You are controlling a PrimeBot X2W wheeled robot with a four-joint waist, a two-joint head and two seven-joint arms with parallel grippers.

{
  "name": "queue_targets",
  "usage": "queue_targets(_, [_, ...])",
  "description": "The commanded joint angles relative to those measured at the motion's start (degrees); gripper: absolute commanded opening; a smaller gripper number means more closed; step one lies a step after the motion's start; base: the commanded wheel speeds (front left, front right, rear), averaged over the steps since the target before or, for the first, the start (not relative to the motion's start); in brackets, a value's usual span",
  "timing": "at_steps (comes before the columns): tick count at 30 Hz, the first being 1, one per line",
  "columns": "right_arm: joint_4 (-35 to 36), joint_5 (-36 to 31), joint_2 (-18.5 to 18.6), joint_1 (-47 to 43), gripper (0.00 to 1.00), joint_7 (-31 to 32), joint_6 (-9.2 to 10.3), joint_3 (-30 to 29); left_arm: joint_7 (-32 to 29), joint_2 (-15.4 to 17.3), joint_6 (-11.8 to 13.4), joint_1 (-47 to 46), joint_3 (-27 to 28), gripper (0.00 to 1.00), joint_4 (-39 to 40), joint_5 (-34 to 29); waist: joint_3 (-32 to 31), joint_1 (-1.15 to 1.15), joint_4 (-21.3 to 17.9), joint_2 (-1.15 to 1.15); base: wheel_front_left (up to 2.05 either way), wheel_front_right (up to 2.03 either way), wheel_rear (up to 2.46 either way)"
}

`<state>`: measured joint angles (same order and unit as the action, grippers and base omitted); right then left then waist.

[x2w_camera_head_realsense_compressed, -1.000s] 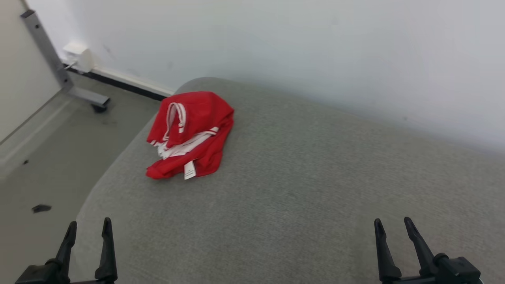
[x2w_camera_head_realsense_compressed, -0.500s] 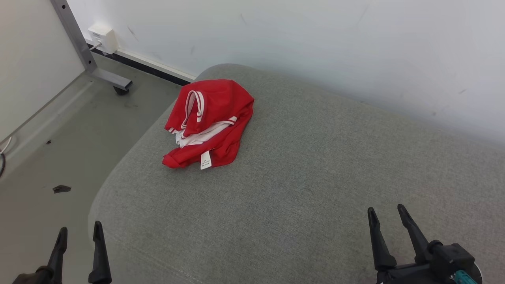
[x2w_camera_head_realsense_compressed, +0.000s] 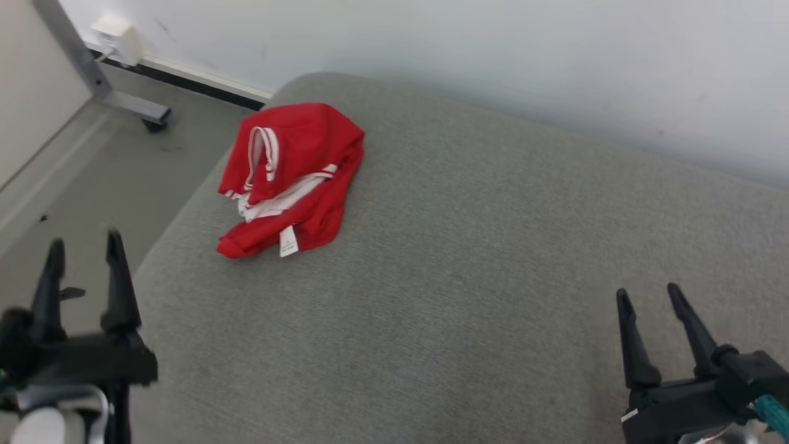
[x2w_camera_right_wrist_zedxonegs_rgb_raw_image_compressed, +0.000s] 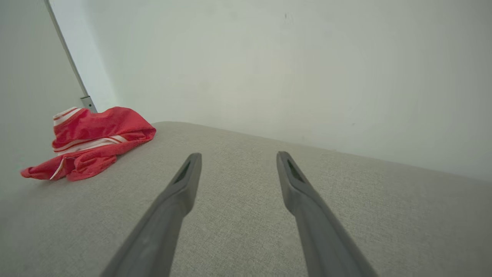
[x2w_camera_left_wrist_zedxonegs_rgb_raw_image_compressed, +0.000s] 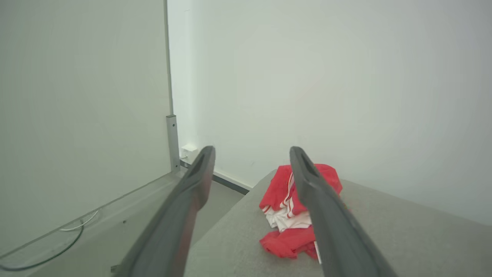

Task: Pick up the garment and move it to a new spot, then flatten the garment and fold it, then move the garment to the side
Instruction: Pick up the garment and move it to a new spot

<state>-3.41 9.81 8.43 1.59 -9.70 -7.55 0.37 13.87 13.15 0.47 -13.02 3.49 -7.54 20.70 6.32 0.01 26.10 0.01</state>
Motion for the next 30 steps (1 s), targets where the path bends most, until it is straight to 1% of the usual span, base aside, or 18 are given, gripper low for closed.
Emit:
queue_targets(1, [0.88,-0.66,0.69,1.03,1.0,0.33,0.15,-0.36,0.35,0.58,-0.24,-2.92,0.54,1.0,-0.36,0.24,5.19,-0.01,-5.26,-0.01,0.0,0.0,0.0])
queue_targets(7, [4.1,-1.67,2.53,3.22,1.0,1.37,0.15,-2.68,0.45,3.78,-1.2,-14.02,1.73,1.0,-3.17,0.86,10.62,-0.01,-11.96,-0.01,0.0,0.0,0.0])
queue_targets(8, [4.1,-1.67,2.53,3.22,1.0,1.37,0.15,-2.68,0.45,3.78,-1.2,-14.02,1.73,1.0,-3.17,0.86,10.62,-0.01,-11.96,-0.01,0.0,0.0,0.0])
queue_targets(10, [5.08,-1.74,2.94,3.65,1.0,1.5,0.15,-3.57,0.1,5.1,-1.42,-17.15,2.58,1.0,-4.28,1.39,12.11,-0.01,-14.27,-0.01,0.0,0.0,0.0])
queue_targets(11, [5.57,-1.8,3.14,3.9,1.0,1.59,0.15,-4.04,-0.03,5.88,-1.23,-18.65,3.19,1.0,-5.0,1.75,12.84,-0.01,-15.39,-0.01,0.0,0.0,0.0])
queue_targets(14, [6.72,-1.98,3.27,4.06,1.0,1.65,0.15,-5.87,-0.18,7.64,-1.67,-22.89,4.35,1.0,-8.1,2.43,14.64,-0.01,-18.0,-0.01,0.0,0.0,0.0])
queue_targets(16, [7.41,-2.05,3.04,4.1,1.0,1.76,0.15,-6.75,-0.26,8.74,-2.46,-25.33,5.01,1.0,-10.95,3.4,15.63,-0.01,-19.51,-0.01,0.0,0.0,0.0])
queue_targets(23, [8.81,-2.31,2.92,4.63,1.0,1.96,0.15,-7.73,-1.59,11.18,-4.62,-31.37,4.23,1.0,-22.15,4.83,18.16,-0.01,-22.12,-0.01,0.0,0.0,0.0])
queue_targets(27, [8.94,-2.43,2.87,5.58,1.0,2.03,0.15,-7.71,-4.3,12.33,-5.77,-33.82,2.49,1.0,-29.64,4.93,18.98,-0.01,-22.55,-0.01,0.0,0.0,0.0])
queue_targets(30, [8.62,-2.55,2.88,5.93,1.0,1.97,0.15,-7.49,-7.27,12.12,-6.56,-35.74,1.93,1.0,-35.72,6.51,19.27,-0.01,-22.71,-0.01,0.0,0.0,0.0])
